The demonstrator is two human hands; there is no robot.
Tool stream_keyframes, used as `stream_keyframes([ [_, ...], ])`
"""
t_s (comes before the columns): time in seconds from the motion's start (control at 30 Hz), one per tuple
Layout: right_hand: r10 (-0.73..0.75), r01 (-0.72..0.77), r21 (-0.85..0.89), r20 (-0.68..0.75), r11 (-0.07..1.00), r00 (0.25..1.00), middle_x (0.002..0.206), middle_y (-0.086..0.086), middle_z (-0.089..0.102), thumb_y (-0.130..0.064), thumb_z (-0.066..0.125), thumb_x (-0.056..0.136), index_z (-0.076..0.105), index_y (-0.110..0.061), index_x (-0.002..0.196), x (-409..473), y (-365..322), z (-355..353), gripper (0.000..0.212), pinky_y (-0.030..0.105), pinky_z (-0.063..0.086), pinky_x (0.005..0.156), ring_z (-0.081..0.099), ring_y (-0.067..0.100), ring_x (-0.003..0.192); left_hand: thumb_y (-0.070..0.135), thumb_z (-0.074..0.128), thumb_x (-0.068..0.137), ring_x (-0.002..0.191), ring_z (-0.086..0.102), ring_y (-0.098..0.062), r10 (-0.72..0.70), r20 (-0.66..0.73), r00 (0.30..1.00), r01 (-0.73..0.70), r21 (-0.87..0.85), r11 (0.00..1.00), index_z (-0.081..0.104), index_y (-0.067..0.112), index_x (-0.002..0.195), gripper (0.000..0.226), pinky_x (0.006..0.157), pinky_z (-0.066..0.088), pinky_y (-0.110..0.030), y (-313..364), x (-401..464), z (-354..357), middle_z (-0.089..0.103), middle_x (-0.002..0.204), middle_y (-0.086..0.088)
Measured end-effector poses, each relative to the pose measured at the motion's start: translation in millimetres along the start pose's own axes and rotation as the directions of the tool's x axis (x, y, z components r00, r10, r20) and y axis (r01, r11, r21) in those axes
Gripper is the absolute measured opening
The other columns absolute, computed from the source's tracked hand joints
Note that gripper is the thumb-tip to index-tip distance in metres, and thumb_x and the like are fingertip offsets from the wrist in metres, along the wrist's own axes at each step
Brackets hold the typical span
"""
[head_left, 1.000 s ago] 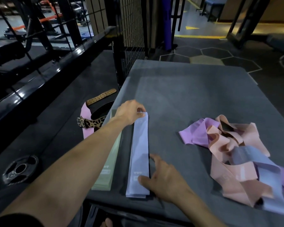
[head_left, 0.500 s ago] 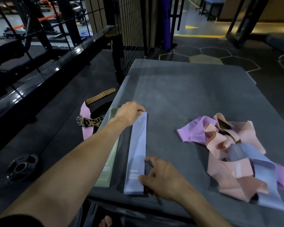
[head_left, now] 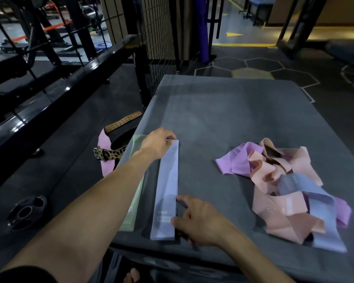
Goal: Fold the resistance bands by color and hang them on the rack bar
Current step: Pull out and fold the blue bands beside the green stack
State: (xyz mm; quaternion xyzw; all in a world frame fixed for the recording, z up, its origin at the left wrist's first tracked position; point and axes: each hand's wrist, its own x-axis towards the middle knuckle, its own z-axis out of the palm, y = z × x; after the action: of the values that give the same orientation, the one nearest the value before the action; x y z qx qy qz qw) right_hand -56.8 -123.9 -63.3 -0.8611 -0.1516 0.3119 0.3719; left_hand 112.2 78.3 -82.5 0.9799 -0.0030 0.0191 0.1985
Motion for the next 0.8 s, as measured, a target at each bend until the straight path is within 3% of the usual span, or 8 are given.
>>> stream_keyframes([
  [0.07, 0.003, -0.003, 0.025, 0.008, 1.000, 1.000, 0.092, 0.006, 0.074, -0.028, 0.057, 0.095, 0.039, -0.026, 0.148, -2.4, -0.1, -1.1, 0.056, 0.021, 0.049, 0.055, 0.064, 0.014, 0.059, 0.021, 0.055, 0.101, 0.108, 0.064, -0.027, -0.007, -0.017, 1.000, 0.006, -0.012, 1.000, 0.067, 0.024, 0.121, 0.024, 0.089, 0.055, -0.044, -0.7, -3.7, -0.1, 0.059, 0.123, -0.005],
  [0.23, -0.016, 0.016, 0.010, 0.005, 1.000, 1.000, 0.089, 0.006, 0.072, -0.025, 0.054, 0.096, 0.044, -0.024, 0.144, -9.8, 0.7, -3.2, 0.049, 0.020, 0.046, 0.052, 0.060, 0.012, 0.052, 0.033, 0.056, 0.101, 0.107, 0.060, -0.027, 0.017, -0.093, 0.996, -0.008, 0.097, 0.995, 0.049, 0.022, 0.140, 0.041, 0.082, 0.053, -0.042, 15.3, -35.3, -15.9, 0.049, 0.135, -0.005],
  [0.37, -0.005, 0.005, 0.008, -0.004, 1.000, 1.000, 0.090, 0.012, 0.073, -0.025, 0.055, 0.095, 0.053, -0.016, 0.132, -19.0, -2.3, -2.3, 0.037, 0.020, 0.047, 0.055, 0.063, 0.016, 0.062, 0.054, 0.056, 0.095, 0.118, 0.059, -0.036, -0.160, 0.089, 0.983, 0.130, 0.281, 0.951, 0.033, 0.015, 0.145, 0.067, 0.091, 0.049, -0.045, 32.4, -83.1, -18.7, 0.059, 0.131, -0.013],
  [0.43, 0.001, -0.001, -0.019, -0.009, 1.000, 1.000, 0.087, 0.012, 0.073, -0.025, 0.055, 0.095, 0.056, -0.014, 0.127, -24.1, -2.1, -3.4, 0.035, 0.024, 0.048, 0.057, 0.060, 0.011, 0.054, 0.064, 0.053, 0.092, 0.119, 0.059, -0.037, -0.212, 0.150, 0.966, 0.147, 0.357, 0.922, 0.025, 0.012, 0.149, 0.082, 0.091, 0.050, -0.045, 42.4, -107.2, -16.9, 0.061, 0.129, -0.015],
  [0.5, -0.011, 0.008, -0.101, -0.027, 0.995, 1.000, 0.088, 0.011, 0.075, -0.027, 0.055, 0.095, 0.057, -0.013, 0.126, -29.5, 1.5, -9.4, 0.033, 0.025, 0.046, 0.060, 0.054, 0.003, 0.048, 0.068, 0.049, 0.092, 0.117, 0.060, -0.036, -0.222, 0.155, 0.963, 0.145, 0.398, 0.906, 0.025, 0.013, 0.149, 0.083, 0.087, 0.049, -0.042, 53.1, -123.9, -17.2, 0.061, 0.129, -0.014],
  [0.67, 0.052, -0.070, -0.055, -0.273, 0.996, 0.960, 0.097, 0.001, 0.075, -0.034, 0.059, 0.094, 0.051, -0.026, 0.138, -50.3, 23.1, -45.9, 0.045, 0.016, 0.043, 0.051, 0.064, 0.011, 0.064, 0.064, 0.047, 0.093, 0.109, 0.062, -0.035, -0.184, 0.163, 0.969, 0.104, 0.409, 0.907, 0.035, 0.017, 0.134, 0.063, 0.074, 0.041, -0.037, 69.7, -142.4, -11.4, 0.065, 0.122, -0.012],
  [0.73, 0.021, -0.064, -0.078, -0.455, 0.995, 0.890, 0.098, 0.000, 0.075, -0.031, 0.057, 0.093, 0.060, -0.029, 0.125, -59.2, 38.0, -67.2, 0.032, 0.029, 0.054, 0.062, 0.068, 0.021, 0.074, 0.060, 0.050, 0.094, 0.107, 0.063, -0.035, -0.186, 0.151, 0.971, 0.114, 0.389, 0.914, 0.038, 0.017, 0.128, 0.056, 0.073, 0.040, -0.037, 71.1, -146.7, -8.3, 0.065, 0.119, -0.013],
  [0.8, -0.103, -0.100, -0.290, -0.609, 0.952, 0.786, 0.098, -0.001, 0.071, -0.027, 0.043, 0.092, 0.062, -0.031, 0.107, -71.5, 51.0, -90.2, 0.025, 0.033, 0.055, 0.074, 0.070, 0.026, 0.088, 0.059, 0.050, 0.094, 0.106, 0.063, -0.035, -0.181, 0.130, 0.975, 0.119, 0.385, 0.915, 0.038, 0.018, 0.125, 0.053, 0.074, 0.041, -0.037, 72.0, -148.5, -7.0, 0.065, 0.119, -0.013],
])
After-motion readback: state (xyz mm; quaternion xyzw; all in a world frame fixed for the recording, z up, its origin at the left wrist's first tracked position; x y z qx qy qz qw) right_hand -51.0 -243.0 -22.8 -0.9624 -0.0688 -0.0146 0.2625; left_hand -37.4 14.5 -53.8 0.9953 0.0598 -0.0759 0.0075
